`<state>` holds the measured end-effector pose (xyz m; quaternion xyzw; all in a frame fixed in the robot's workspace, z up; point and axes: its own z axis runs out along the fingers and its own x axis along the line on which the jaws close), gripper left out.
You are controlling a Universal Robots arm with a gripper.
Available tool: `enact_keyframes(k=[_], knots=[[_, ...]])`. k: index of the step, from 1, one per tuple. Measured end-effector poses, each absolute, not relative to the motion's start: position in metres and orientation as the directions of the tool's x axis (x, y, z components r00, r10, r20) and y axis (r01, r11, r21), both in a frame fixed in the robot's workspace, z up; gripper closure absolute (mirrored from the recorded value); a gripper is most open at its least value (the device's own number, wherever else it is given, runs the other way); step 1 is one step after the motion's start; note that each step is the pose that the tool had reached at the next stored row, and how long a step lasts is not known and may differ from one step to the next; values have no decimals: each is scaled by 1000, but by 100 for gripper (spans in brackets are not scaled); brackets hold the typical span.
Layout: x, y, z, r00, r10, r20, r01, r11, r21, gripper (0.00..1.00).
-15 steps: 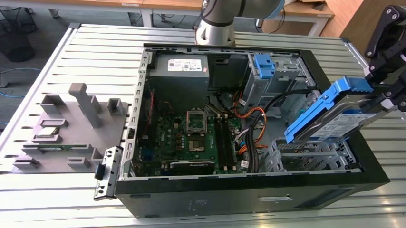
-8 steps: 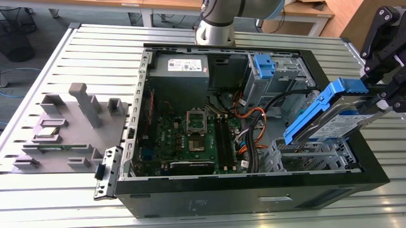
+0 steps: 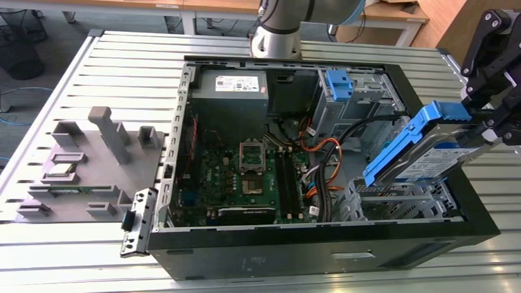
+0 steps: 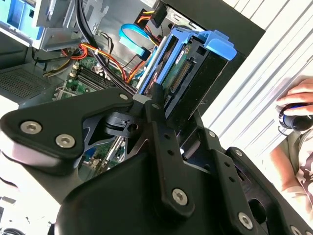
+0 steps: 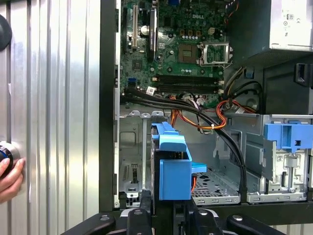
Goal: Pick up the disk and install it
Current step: 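Pick up the disk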
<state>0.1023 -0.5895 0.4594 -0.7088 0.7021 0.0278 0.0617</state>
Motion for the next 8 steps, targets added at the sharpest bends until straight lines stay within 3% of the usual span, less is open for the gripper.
enact_keyframes(k=[8], knots=[[98, -590, 457, 14, -992, -125, -999, -7, -53, 65]])
